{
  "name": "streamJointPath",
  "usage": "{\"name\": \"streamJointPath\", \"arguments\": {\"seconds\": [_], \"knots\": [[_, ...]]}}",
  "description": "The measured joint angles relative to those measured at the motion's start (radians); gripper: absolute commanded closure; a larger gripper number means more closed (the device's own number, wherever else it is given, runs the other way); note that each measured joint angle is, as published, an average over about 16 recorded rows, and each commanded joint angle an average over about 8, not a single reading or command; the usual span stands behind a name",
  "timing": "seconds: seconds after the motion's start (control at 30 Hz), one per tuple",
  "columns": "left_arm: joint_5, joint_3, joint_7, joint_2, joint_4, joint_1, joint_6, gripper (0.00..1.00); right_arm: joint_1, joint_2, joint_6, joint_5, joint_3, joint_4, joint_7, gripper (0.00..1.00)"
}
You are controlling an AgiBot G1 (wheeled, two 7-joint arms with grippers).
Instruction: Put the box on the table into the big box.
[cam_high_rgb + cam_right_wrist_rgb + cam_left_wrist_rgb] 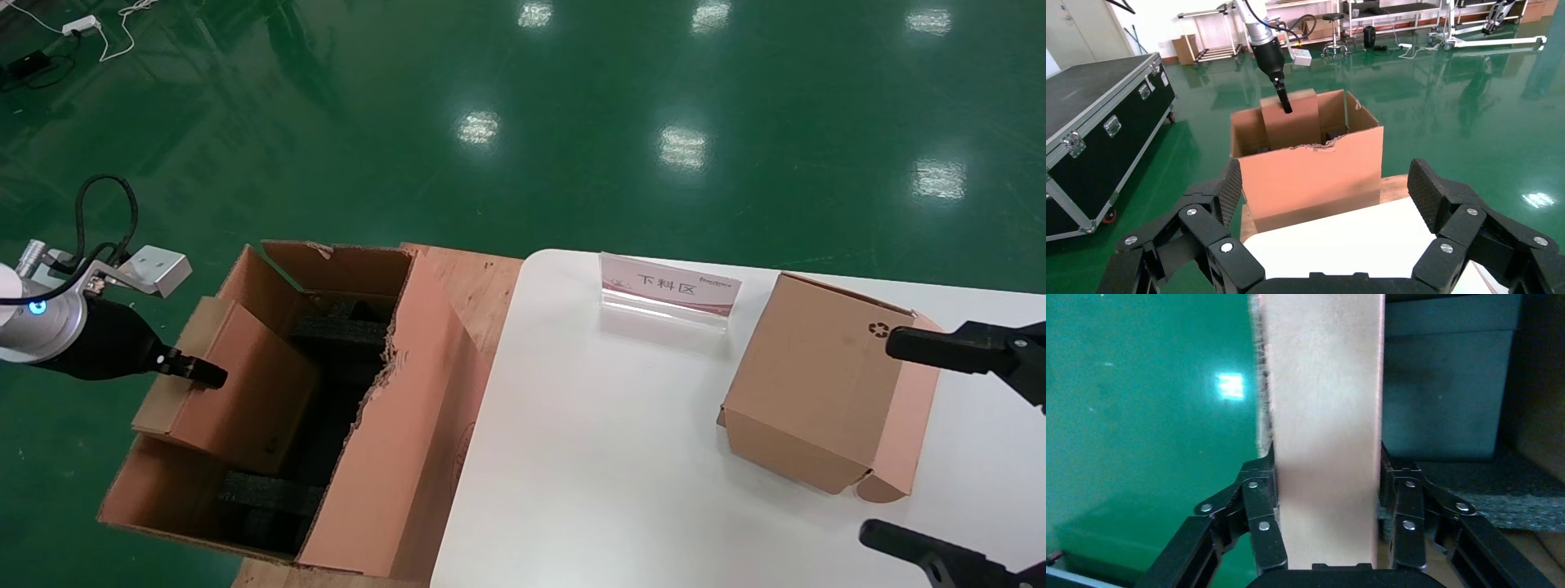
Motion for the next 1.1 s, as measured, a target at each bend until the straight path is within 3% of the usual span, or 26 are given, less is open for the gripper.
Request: {"name": "streamJointPath", "arguments": {"seconds": [0.63, 1.1], "knots": [[-0.033, -0.023, 0.055, 0.005, -0.011, -0.011, -0.009, 0.0, 0.0, 0.0, 0.0, 0.0, 0.0, 0.0, 0.0, 0.0], [-0.225, -0.11, 0.344, -0.043, -0.147, -0.027, -0.055, 0.0, 0.0, 0.0, 0.0, 0.0, 0.0, 0.0, 0.0, 0.0]]}}
